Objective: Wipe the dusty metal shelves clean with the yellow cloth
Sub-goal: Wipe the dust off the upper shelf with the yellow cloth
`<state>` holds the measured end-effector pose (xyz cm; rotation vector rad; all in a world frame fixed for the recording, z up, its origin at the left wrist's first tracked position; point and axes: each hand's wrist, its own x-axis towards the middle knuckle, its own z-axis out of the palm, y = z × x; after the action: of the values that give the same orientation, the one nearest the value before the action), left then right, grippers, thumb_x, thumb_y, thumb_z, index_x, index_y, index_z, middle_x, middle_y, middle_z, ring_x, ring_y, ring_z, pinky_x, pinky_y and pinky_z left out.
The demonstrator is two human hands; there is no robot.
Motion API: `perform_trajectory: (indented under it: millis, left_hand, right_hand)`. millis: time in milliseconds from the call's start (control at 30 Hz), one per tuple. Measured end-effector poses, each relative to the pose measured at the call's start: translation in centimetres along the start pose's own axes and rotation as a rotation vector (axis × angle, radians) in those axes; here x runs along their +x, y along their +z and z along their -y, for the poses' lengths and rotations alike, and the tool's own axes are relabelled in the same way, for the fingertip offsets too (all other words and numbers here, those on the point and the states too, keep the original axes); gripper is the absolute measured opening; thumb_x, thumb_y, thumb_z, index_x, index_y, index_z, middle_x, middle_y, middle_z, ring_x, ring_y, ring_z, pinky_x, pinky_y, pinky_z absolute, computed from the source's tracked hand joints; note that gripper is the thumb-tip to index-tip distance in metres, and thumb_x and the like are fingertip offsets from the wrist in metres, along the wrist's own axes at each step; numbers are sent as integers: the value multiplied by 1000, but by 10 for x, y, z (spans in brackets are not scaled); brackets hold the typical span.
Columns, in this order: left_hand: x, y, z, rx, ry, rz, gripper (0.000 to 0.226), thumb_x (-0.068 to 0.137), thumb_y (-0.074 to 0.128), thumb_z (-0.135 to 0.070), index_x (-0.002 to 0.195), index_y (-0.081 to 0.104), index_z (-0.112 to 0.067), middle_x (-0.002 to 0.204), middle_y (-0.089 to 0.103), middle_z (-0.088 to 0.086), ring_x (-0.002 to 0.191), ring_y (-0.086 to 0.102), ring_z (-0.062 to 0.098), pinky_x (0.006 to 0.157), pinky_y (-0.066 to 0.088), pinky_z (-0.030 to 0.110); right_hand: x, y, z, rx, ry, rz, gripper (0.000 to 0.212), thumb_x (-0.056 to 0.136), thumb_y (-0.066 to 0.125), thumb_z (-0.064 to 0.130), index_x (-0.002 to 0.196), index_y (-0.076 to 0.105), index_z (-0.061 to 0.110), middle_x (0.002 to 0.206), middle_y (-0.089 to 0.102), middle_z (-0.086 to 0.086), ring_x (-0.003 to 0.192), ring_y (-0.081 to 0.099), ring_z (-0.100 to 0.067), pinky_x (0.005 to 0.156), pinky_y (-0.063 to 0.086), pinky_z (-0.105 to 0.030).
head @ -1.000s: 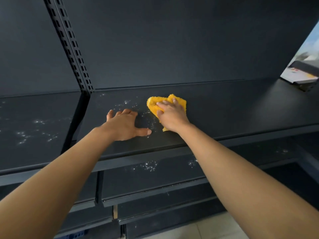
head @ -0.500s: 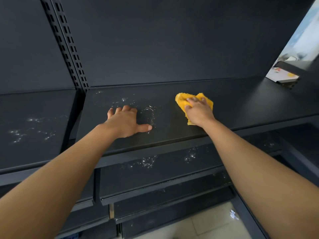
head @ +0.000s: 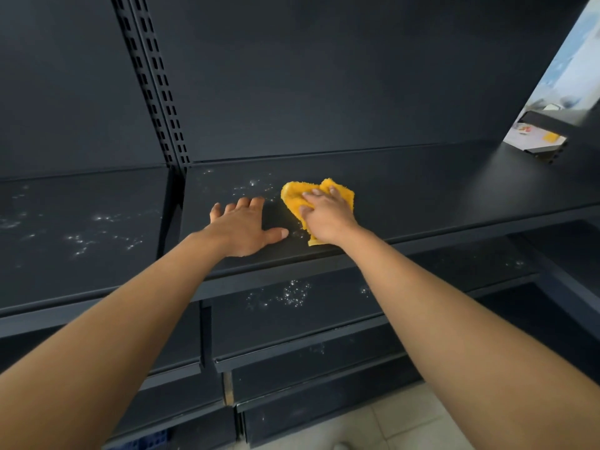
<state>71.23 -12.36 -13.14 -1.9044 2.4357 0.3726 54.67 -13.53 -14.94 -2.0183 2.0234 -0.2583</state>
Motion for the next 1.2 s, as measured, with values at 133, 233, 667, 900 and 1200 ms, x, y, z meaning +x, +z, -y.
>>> perform_trajectory:
  millis: [133,233,667,900,1200]
  left_hand:
    - [-4,6,9,1,-4,14,84,86,40,-66,149,16,-17,155,20,6,143,18,26,118,5,48]
    - [-5,6,14,-14,8,18,83,86,40,-66,149,19,-16,155,20,4,143,18,25,118,5,47]
    - [-2,7,12,14,10,5,82,86,39,-65,148,21,-15,153,22,6,141,20,28,116,10,46]
    - [3,-1,14,6,-12,68,85,84,43,-67,148,18,-17,155,19,5,143,15,27,117,3,49]
    - [24,-12,20,-54,-101,104,97,73,53,-72,148,17,-23,153,18,3,143,11,29,117,7,46]
  right_hand:
    - [-14,-5,-7,27,-28,-5,48,103,23,31,150,23,19,160,13,1,148,-1,-24,119,5,-39]
    - [-17,-8,-20,-3,51,-34,48,103,21,29,149,24,16,159,14,-1,148,1,-25,119,7,-38]
    - [-7,14,33,-13,70,-31,52,100,27,32,150,18,18,160,8,-1,147,-6,-30,119,4,-45]
    - [17,-5,-18,-37,145,-40,52,101,21,34,151,15,21,161,5,-1,147,-4,-29,120,3,-42]
    - [69,-8,-23,-7,92,-42,57,99,25,39,152,9,22,161,1,-3,147,-6,-28,119,2,-43]
